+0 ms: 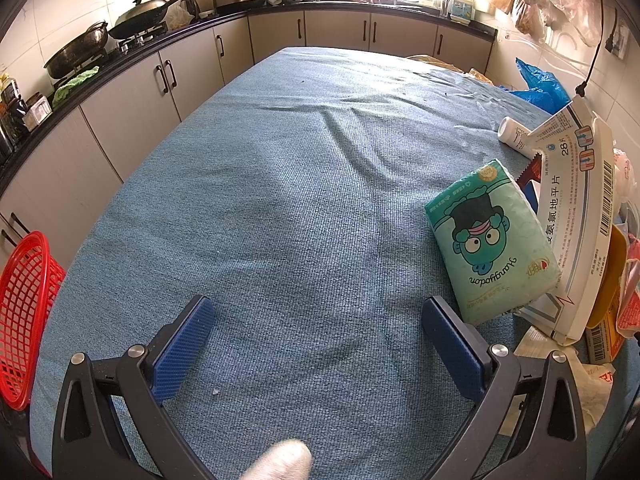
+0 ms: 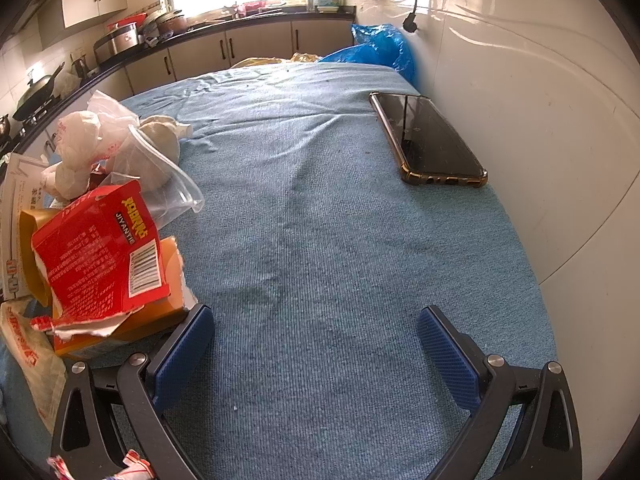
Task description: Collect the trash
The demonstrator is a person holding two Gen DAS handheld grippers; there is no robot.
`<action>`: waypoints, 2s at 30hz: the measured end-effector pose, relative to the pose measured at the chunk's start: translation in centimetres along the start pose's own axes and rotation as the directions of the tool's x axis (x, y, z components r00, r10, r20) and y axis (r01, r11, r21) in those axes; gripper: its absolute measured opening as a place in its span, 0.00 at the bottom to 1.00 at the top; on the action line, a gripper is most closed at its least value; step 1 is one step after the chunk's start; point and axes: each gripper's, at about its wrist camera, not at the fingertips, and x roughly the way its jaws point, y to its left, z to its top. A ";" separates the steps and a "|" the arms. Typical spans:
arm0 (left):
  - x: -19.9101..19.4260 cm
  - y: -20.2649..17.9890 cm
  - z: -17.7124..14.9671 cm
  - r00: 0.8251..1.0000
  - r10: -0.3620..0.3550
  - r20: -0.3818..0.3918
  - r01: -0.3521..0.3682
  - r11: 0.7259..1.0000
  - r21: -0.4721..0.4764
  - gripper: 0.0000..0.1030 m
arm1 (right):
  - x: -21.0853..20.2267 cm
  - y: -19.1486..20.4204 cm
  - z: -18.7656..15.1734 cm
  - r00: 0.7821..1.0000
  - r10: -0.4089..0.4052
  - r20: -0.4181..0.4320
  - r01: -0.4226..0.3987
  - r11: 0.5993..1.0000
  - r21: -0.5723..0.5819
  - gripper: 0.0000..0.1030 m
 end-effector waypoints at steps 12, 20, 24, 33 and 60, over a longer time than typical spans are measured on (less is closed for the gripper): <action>-3.3 -0.1 -1.5 0.997 -0.079 0.000 0.079 0.996 0.036 0.95 | -0.9 -0.1 0.3 0.997 -0.007 -0.078 0.008 1.000 0.015 0.85; -14.0 1.0 -5.9 0.971 -0.071 0.226 0.047 0.993 0.112 0.96 | -9.1 1.3 -3.6 0.991 0.079 0.111 -0.081 0.997 0.012 0.85; -17.5 1.8 -9.0 0.955 -0.014 0.295 -0.011 0.997 0.083 0.95 | -11.8 2.2 -6.0 0.956 0.197 0.216 -0.207 0.978 0.025 0.85; -21.3 4.6 -12.6 0.935 0.046 0.352 -0.054 0.998 0.013 0.89 | -14.5 5.8 -9.6 0.928 0.258 0.269 -0.264 0.965 -0.014 0.79; -26.3 6.7 -14.1 0.897 0.047 0.440 -0.067 0.997 0.029 0.89 | -17.3 5.5 -12.1 0.900 0.356 0.251 -0.353 0.934 -0.058 0.81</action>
